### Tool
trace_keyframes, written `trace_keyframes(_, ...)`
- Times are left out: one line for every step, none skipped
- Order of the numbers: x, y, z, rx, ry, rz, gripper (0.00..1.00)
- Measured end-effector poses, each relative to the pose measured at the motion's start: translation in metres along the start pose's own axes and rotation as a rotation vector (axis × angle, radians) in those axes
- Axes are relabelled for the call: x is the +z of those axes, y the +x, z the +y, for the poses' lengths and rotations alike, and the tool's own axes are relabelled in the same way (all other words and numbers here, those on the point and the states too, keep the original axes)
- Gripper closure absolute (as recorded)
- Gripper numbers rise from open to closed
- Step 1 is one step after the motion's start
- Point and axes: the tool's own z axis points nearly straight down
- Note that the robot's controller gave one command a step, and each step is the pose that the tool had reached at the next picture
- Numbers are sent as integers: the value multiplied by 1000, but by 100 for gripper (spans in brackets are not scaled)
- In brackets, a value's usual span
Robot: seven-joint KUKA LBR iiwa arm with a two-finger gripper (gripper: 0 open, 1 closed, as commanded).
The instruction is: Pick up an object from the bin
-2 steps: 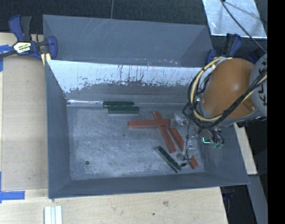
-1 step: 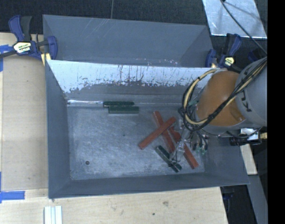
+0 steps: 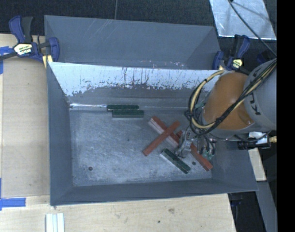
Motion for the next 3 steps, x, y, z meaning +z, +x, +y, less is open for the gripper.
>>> trace_keyframes(2,2,-1,0,2,5,0)
trace_keyframes(-57,-53,51,-65,-3,-5,0)
trace_keyframes(-1,-44,98,-164,1,8,0)
